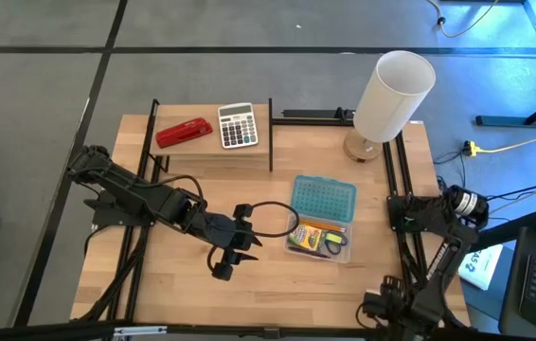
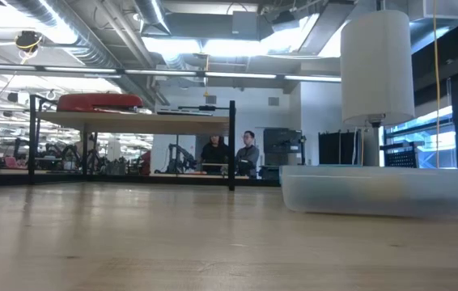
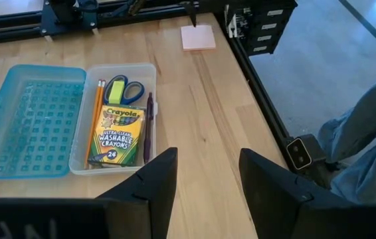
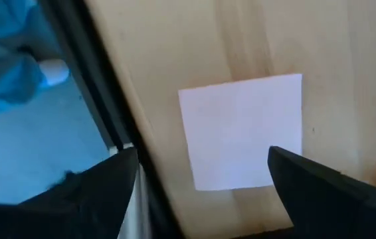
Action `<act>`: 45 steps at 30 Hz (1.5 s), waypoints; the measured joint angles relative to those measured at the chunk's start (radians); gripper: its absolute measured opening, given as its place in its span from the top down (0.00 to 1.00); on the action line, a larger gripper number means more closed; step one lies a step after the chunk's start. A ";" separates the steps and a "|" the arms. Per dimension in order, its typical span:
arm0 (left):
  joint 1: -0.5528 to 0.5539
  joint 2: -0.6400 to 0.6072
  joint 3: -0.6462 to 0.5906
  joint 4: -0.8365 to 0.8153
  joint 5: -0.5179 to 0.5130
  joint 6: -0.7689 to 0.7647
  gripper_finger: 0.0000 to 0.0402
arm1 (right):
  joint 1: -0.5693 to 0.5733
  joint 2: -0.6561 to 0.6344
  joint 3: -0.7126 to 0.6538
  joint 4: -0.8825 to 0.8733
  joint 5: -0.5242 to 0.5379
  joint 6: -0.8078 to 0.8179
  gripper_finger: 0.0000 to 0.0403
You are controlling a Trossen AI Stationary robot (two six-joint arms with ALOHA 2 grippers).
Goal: Pack school essentials
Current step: Put the pink sticky note into the blue supply box
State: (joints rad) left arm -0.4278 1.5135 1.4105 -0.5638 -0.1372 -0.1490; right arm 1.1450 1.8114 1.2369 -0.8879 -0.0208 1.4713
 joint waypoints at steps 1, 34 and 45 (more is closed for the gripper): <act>0.000 0.000 0.000 0.000 0.000 0.000 0.61 | 0.011 0.000 0.000 -0.001 0.017 -0.031 0.16; 0.000 0.000 0.000 0.000 0.000 0.000 0.61 | 0.079 -0.001 -0.100 0.029 0.160 -0.120 0.16; 0.000 0.000 0.000 0.000 0.000 0.000 0.61 | 0.078 -0.004 -0.159 0.110 0.160 -0.123 0.16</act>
State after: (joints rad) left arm -0.4280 1.5135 1.4105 -0.5638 -0.1375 -0.1492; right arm 1.2233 1.8079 1.0775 -0.7779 0.1390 1.3487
